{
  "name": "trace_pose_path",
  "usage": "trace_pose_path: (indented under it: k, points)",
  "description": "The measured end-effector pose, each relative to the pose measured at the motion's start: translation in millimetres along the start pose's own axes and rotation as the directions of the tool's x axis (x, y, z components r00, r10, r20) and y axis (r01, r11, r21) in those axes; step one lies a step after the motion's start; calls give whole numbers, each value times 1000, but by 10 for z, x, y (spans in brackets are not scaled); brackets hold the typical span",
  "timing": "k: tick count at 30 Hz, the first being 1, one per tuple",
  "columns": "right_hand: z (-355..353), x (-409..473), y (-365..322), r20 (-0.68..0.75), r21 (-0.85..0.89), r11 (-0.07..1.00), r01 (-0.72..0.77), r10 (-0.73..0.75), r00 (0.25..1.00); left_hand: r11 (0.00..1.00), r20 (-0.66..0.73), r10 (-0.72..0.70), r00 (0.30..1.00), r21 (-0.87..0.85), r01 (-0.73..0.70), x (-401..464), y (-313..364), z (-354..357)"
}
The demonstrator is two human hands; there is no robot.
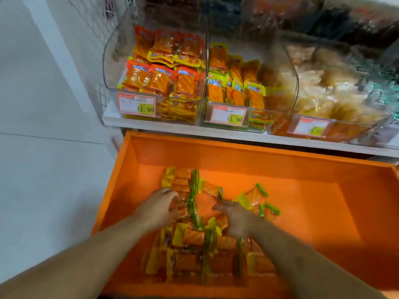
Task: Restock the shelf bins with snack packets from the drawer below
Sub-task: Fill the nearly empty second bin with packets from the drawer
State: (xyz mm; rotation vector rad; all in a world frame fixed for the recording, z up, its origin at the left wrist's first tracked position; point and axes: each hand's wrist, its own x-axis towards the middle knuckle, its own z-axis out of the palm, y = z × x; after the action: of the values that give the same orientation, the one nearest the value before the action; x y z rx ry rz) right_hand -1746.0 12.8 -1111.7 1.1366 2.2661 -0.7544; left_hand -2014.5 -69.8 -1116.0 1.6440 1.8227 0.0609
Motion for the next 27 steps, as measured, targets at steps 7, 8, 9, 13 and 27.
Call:
trace_pose_path:
  k: [7, 8, 9, 13, 27]
  points:
    - [412, 415, 313, 68, -203, 979, 17, -3, 998, 1000, 120, -27, 992, 9, 26, 349, -178, 422]
    - [408, 427, 310, 55, -214, 977, 16, -5, 998, 999, 127, -33, 991, 26, 30, 375, -197, 455]
    - [407, 438, 308, 42, -234, 972, 21, -11, 999, 999, 127, -41, 991, 40, 36, 395, -218, 481]
    - [387, 473, 307, -2, -268, 963, 33, -35, 999, 996, 134, -60, 989, 69, 51, 434, -227, 550]
    - [-25, 399, 102, -105, 516, 848, -120, 202, 974, 969, 42, -139, 989, -202, 145, 391, -30, 346]
